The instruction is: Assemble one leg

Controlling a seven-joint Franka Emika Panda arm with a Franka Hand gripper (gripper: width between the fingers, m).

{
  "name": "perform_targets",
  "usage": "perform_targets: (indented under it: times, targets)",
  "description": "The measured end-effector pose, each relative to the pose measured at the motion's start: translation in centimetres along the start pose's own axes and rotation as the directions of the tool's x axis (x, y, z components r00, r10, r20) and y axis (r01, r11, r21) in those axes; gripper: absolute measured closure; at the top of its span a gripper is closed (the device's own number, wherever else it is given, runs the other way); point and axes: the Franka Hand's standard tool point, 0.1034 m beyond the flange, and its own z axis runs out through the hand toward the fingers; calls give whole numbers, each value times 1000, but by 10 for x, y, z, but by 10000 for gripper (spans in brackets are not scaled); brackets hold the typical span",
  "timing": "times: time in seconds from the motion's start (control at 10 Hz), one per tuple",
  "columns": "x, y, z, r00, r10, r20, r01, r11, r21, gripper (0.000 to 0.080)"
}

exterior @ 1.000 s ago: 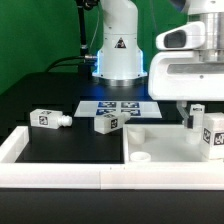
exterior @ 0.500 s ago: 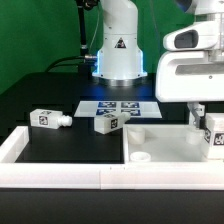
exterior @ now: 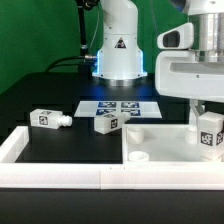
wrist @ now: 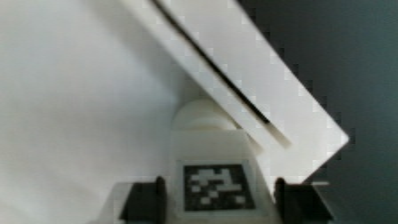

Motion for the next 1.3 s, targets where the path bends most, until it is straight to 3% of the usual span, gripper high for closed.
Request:
perform_targets:
  times: [0.3,0.5,0.6,0.7,0.8,0.9,1.2,1.3]
  targets:
    - [-4,-5,2,908,414,61,-416,909,25,509]
    - [-6,-6,2,915,400,61,-402,915,25,509]
    - [-6,-6,2,936,348,58,-350,936,27,432]
    - [-7,-7,1,987,155,40,-156,988,24,432]
    - [-7,-7,0,997,-65,46,64,998,21,240]
    - [-7,-6,-2,973,-222,66,222,975,18,178]
    - [-3,-5,-3,918,-393,51,392,920,24,155]
    - [-2,-5,-3,864,-502,43,501,865,16,151]
